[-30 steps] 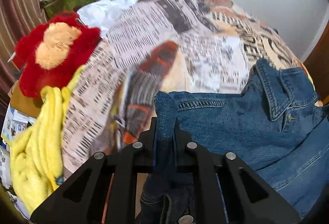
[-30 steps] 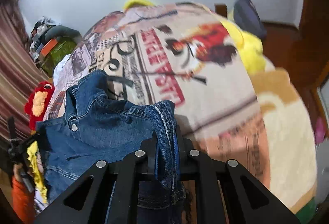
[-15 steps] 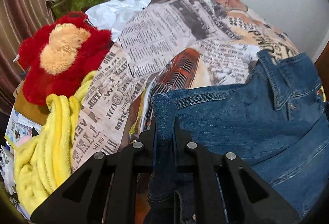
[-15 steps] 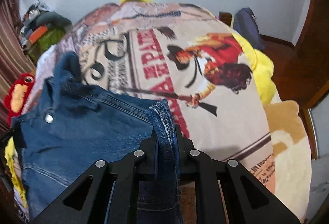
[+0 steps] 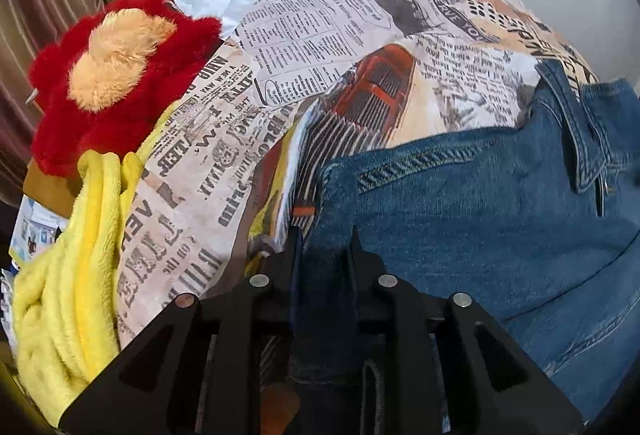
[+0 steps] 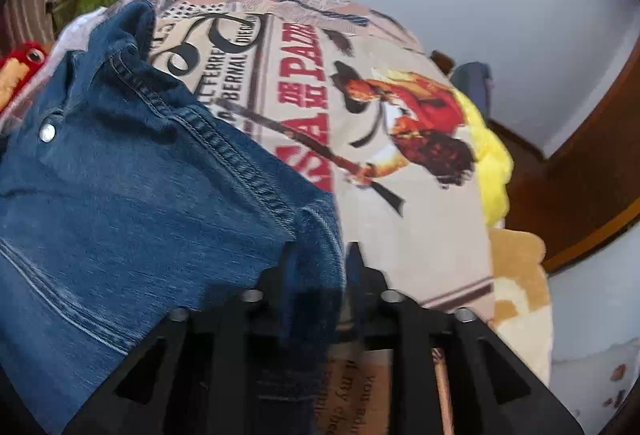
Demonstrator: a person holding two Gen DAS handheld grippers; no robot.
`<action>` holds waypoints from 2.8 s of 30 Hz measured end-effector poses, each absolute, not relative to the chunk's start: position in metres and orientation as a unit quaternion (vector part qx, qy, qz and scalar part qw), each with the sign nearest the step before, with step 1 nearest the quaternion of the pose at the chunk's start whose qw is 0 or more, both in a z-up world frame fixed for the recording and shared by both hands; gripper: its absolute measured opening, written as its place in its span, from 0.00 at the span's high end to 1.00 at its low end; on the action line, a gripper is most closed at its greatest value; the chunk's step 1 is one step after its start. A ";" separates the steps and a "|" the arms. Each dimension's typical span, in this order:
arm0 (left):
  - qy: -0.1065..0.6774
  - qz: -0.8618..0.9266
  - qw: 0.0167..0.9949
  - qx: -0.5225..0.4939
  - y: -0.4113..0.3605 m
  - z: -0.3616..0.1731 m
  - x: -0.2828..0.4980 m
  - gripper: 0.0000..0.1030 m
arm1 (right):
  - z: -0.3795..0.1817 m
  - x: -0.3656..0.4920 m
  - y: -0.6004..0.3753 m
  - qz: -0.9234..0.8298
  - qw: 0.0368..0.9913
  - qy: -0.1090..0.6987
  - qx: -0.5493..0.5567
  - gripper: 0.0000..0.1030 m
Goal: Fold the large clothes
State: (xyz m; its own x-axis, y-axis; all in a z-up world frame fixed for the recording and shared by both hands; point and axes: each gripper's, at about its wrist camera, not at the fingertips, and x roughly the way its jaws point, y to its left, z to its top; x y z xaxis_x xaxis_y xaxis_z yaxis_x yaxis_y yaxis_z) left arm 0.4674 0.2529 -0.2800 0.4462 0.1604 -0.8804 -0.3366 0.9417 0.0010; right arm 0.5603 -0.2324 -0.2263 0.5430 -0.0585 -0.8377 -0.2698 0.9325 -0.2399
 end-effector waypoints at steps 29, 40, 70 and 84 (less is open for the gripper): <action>0.437 0.084 0.892 -0.079 0.211 -0.149 0.299 0.28 | -0.067 0.396 -0.281 0.135 0.882 0.452 -0.005 0.09; 0.486 0.091 0.862 -0.115 0.199 -0.201 0.207 0.22 | -0.115 0.309 -0.291 0.143 0.845 0.514 0.032 0.09; 0.514 0.041 0.822 -0.242 0.174 -0.254 0.145 0.84 | -0.157 0.245 -0.282 0.195 0.821 0.532 0.076 0.82; 0.388 0.024 0.902 -0.185 0.178 -0.140 0.208 0.87 | -0.099 0.294 -0.258 0.236 0.855 0.460 0.046 0.84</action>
